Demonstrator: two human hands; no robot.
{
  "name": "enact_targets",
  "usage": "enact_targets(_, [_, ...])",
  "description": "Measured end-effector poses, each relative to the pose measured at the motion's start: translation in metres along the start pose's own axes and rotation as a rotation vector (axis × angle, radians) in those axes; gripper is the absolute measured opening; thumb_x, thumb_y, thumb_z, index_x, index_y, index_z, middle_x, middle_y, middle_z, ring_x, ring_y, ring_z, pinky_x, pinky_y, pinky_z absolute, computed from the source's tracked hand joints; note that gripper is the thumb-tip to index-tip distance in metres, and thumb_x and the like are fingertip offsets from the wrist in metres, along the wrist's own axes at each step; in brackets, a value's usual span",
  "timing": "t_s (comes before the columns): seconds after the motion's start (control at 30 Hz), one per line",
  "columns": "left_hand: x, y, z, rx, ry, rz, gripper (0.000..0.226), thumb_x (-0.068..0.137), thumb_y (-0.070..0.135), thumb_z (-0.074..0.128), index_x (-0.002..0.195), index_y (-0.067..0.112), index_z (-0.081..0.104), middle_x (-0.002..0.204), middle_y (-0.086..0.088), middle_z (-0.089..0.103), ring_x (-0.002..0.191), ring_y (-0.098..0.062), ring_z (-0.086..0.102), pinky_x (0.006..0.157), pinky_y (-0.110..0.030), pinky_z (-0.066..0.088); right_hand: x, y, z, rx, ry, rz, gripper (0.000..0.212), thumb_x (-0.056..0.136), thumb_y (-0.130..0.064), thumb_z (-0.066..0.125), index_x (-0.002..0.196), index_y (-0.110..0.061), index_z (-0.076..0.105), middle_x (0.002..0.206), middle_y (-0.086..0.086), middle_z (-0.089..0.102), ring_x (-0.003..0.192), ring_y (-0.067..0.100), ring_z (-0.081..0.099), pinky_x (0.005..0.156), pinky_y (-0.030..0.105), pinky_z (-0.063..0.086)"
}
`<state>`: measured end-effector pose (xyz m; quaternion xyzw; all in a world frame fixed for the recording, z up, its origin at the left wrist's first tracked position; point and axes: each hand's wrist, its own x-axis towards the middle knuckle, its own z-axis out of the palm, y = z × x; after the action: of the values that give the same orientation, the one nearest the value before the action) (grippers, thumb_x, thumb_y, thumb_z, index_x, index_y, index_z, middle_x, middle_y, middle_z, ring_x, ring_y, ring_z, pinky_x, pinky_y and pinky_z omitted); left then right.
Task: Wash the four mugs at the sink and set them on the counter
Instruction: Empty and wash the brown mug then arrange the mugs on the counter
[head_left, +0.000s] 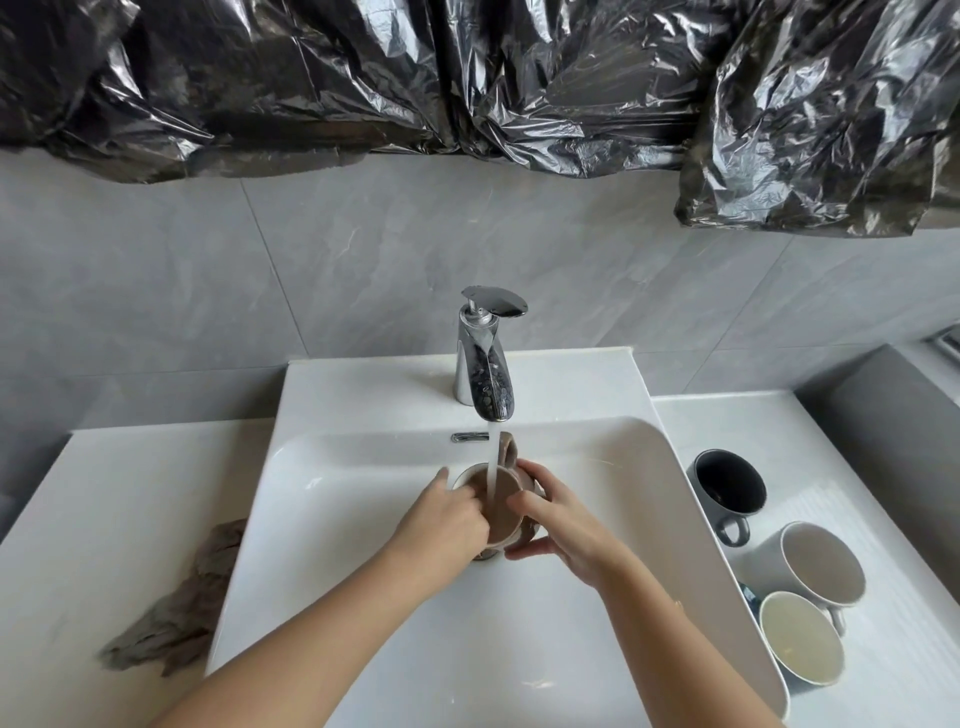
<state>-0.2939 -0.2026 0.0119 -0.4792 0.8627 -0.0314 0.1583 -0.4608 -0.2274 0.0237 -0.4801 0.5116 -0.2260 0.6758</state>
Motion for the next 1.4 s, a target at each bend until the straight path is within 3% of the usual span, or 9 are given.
enact_targets(0.13, [-0.003, 0.003, -0.013, 0.001, 0.026, 0.016, 0.056, 0.09, 0.01, 0.054, 0.142, 0.018, 0.037, 0.157, -0.008, 0.02, 0.142, -0.03, 0.021, 0.111, -0.055, 0.024, 0.002, -0.001, 0.001, -0.035, -0.013, 0.026, 0.058, 0.07, -0.027, 0.061, 0.127, -0.028, 0.051, 0.111, 0.008, 0.064, 0.083, 0.021, 0.069, 0.077, 0.049, 0.06])
enact_targets(0.27, [-0.005, 0.008, -0.006, -0.04, -0.036, -0.05, 0.058, 0.085, 0.004, 0.057, 0.139, 0.016, 0.038, 0.15, -0.009, 0.029, 0.136, -0.028, 0.03, 0.075, -0.037, 0.038, 0.005, -0.005, 0.0, -0.121, -0.041, 0.032, 0.058, 0.068, -0.028, 0.063, 0.124, -0.029, 0.05, 0.11, 0.009, 0.061, 0.081, 0.018, 0.066, 0.076, 0.048, 0.061])
enact_targets(0.4, [-0.006, 0.008, -0.008, -0.036, -0.089, -0.028, 0.037, 0.082, -0.004, 0.052, 0.113, 0.013, 0.059, 0.107, -0.008, 0.066, 0.103, -0.028, 0.059, 0.062, -0.031, 0.03, 0.008, -0.005, 0.001, -0.132, -0.02, 0.039, 0.065, 0.068, -0.031, 0.063, 0.131, -0.03, 0.046, 0.114, 0.008, 0.062, 0.084, 0.019, 0.066, 0.076, 0.047, 0.061])
enact_targets(0.6, [-0.013, 0.028, -0.008, -0.274, 0.063, -0.118, 0.032, 0.044, 0.022, 0.089, 0.064, 0.025, 0.064, 0.05, 0.007, 0.057, 0.04, -0.014, 0.056, 0.039, -0.018, 0.021, 0.007, 0.001, 0.007, 0.039, 0.08, -0.009, 0.066, 0.069, -0.031, 0.065, 0.132, -0.029, 0.046, 0.108, 0.012, 0.059, 0.078, 0.018, 0.066, 0.075, 0.043, 0.061])
enact_targets(0.77, [-0.01, 0.007, 0.009, -0.026, -0.013, 0.014, 0.019, 0.056, 0.012, 0.078, 0.064, 0.021, 0.063, 0.061, 0.006, 0.061, 0.068, -0.016, 0.062, 0.049, -0.023, 0.03, 0.008, -0.001, 0.006, 0.016, 0.096, 0.016, 0.061, 0.068, -0.028, 0.065, 0.127, -0.019, 0.052, 0.102, 0.011, 0.063, 0.066, 0.013, 0.067, 0.066, 0.04, 0.06])
enact_targets(0.93, [-0.008, -0.012, -0.011, 0.145, 0.134, 0.053, 0.025, 0.041, 0.001, 0.063, 0.049, 0.023, 0.054, 0.043, 0.008, 0.05, 0.055, -0.014, 0.054, 0.068, -0.032, 0.042, 0.009, -0.004, 0.006, 0.129, 0.102, -0.029, 0.064, 0.07, -0.028, 0.064, 0.132, -0.024, 0.048, 0.102, 0.007, 0.063, 0.07, 0.008, 0.067, 0.071, 0.037, 0.058])
enact_targets(1.1, [-0.015, -0.007, -0.008, 0.138, 0.223, 0.063, 0.028, 0.059, -0.004, 0.054, 0.057, 0.025, 0.056, 0.05, 0.008, 0.049, 0.052, -0.016, 0.048, 0.077, -0.036, 0.033, 0.0, 0.013, 0.013, 0.324, 0.073, -0.021, 0.059, 0.073, -0.019, 0.063, 0.129, -0.03, 0.046, 0.106, 0.015, 0.065, 0.087, 0.022, 0.066, 0.091, 0.059, 0.053])
enact_targets(1.27, [-0.008, -0.022, 0.002, 0.223, 0.139, 0.083, 0.032, 0.062, 0.009, 0.075, 0.088, 0.027, 0.073, 0.084, 0.008, 0.069, 0.104, -0.018, 0.06, 0.103, -0.063, 0.031, 0.005, 0.003, 0.006, 0.089, 0.075, -0.008, 0.076, 0.063, -0.033, 0.066, 0.137, -0.024, 0.048, 0.108, 0.015, 0.065, 0.088, 0.02, 0.066, 0.082, 0.049, 0.06])
enact_targets(1.4, [-0.001, -0.017, -0.005, 0.179, -0.061, 0.103, 0.026, 0.078, 0.007, 0.063, 0.099, 0.021, 0.069, 0.103, 0.001, 0.069, 0.109, -0.024, 0.056, 0.08, -0.038, 0.042, 0.007, -0.008, 0.006, -0.06, 0.065, -0.018, 0.073, 0.067, -0.033, 0.062, 0.138, -0.026, 0.045, 0.104, 0.006, 0.063, 0.084, 0.015, 0.068, 0.077, 0.038, 0.061])
